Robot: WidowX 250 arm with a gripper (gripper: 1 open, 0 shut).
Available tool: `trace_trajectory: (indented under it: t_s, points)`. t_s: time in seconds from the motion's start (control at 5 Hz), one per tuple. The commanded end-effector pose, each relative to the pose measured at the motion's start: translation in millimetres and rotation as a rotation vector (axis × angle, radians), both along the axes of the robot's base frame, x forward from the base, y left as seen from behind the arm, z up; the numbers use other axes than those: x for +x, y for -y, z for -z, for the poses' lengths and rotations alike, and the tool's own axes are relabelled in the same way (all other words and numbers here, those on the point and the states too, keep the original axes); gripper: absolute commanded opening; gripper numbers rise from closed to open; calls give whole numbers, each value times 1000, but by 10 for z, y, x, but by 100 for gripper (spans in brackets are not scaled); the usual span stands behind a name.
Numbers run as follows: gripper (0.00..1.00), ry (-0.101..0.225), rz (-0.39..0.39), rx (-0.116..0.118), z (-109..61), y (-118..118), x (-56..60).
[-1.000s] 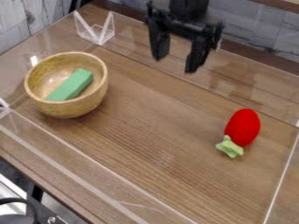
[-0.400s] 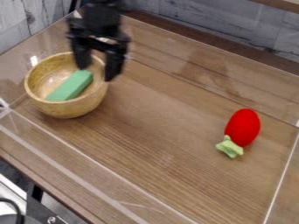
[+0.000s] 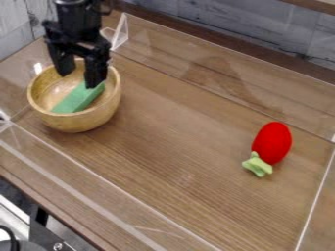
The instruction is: Remove the green object from the brown bowl and put it on the table
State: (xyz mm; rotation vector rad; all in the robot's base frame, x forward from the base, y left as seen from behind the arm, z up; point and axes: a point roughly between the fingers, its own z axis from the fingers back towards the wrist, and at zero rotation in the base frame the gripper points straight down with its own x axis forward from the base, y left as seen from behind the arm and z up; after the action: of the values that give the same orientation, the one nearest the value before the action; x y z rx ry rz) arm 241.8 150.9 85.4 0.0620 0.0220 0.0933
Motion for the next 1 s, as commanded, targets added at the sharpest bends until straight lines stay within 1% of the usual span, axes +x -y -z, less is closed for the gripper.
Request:
trace_trajectory:
  t_s: [0.0,0.4,0.8]
  points:
    - [100,30,-13,20,23,-88,54]
    - [100,23,-39,27,200,-191,155]
    - [100,19,-52,12,310,-306,244]
